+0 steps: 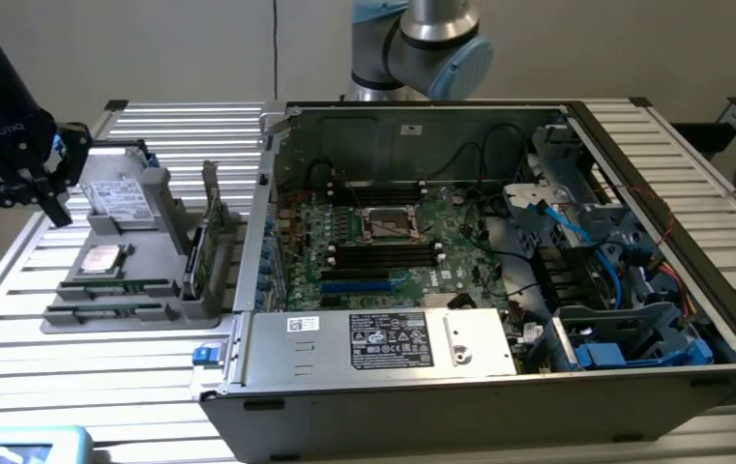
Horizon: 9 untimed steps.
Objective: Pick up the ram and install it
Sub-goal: 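Pick up the ram and move it above insertion slot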
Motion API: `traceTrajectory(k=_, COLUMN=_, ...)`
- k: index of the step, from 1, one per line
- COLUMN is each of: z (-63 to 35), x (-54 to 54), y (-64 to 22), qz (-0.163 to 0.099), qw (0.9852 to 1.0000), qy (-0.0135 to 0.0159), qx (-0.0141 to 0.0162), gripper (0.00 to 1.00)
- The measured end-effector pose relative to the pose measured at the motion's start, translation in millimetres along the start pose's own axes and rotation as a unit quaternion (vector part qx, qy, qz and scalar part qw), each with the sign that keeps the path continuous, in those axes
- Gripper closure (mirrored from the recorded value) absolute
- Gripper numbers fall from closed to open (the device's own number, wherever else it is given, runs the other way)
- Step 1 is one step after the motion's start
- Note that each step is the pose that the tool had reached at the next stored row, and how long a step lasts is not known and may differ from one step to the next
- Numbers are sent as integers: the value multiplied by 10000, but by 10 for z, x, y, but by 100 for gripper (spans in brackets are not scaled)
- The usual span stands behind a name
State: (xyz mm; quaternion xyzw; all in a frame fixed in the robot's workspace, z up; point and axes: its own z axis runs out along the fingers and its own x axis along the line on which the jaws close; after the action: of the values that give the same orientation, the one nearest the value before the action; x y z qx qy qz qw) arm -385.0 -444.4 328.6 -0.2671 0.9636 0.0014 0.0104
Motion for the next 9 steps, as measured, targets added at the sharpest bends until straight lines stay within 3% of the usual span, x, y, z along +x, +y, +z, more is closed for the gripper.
traceTrajectory(k=5, z=0, x=0, y=0, qz=-452, qw=9990, qy=-1, qx=-10, gripper=89)
traceTrajectory(k=9, z=0, x=0, y=0, qz=-814, qw=9967, qy=-3, qx=-17, gripper=89)
